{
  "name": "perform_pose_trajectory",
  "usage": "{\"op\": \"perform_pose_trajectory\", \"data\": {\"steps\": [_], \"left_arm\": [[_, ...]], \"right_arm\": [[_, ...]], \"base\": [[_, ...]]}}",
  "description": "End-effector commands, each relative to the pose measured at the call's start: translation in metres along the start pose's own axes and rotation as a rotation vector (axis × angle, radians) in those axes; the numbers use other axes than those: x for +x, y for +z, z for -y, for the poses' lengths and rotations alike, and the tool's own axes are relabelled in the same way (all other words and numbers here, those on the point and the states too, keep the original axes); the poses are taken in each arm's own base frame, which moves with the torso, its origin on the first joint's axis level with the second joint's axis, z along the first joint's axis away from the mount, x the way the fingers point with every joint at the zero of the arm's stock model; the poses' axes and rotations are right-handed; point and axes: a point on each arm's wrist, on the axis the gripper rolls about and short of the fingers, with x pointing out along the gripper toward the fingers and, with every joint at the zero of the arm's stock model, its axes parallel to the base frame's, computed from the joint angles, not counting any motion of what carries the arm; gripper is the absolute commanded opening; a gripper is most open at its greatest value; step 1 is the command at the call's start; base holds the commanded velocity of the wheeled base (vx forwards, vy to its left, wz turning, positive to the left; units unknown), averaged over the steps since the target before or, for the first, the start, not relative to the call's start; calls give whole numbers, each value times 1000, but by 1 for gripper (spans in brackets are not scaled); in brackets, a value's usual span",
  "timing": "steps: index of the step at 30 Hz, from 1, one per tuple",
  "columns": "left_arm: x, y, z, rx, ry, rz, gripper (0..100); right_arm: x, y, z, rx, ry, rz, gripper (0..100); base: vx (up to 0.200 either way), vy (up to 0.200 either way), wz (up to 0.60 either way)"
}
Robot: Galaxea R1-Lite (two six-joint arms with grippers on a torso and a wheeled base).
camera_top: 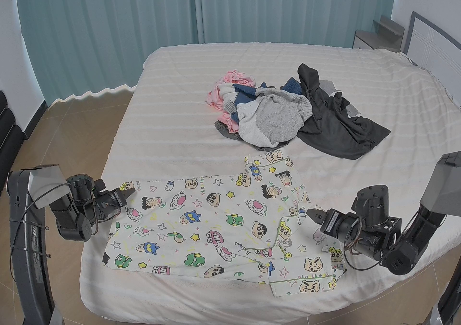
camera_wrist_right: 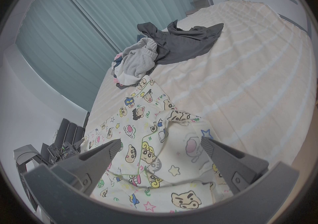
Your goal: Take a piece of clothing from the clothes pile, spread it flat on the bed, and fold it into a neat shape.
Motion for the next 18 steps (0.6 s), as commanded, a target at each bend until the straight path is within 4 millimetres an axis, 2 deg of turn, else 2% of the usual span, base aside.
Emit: {"op": "perform_pose_trajectory", "data": {"steps": [1,4,5,6,7,8,15,17,18], "left_arm": [[1,3,1,5,1,18,0],[0,6,1,-13,-8,43,0],[0,9,3,-41,-21,74,0],[-1,11,3,-51,-29,92,0],[-1,11,3,-53,-30,94,0],[-2,14,5,-63,-41,118,0],[-4,15,0,-72,-13,143,0],[-5,15,-1,-73,-10,143,0],[-6,15,-2,-75,-6,145,0]], "right_arm": [[24,23,-4,-3,-3,-12,100],[39,36,-7,7,-21,-17,100],[56,41,-6,11,-47,-25,100],[66,44,-5,11,-58,-26,100],[67,44,-5,10,-59,-28,100],[84,46,-5,7,-70,-26,100],[129,47,-2,12,-64,-19,100],[137,44,-2,-11,-59,-23,100],[147,41,0,-65,-50,-27,100]], "base": [[0,0,0],[0,0,0],[0,0,0],[0,0,0],[0,0,0],[0,0,0],[0,0,0],[0,0,0],[0,0,0]]}}
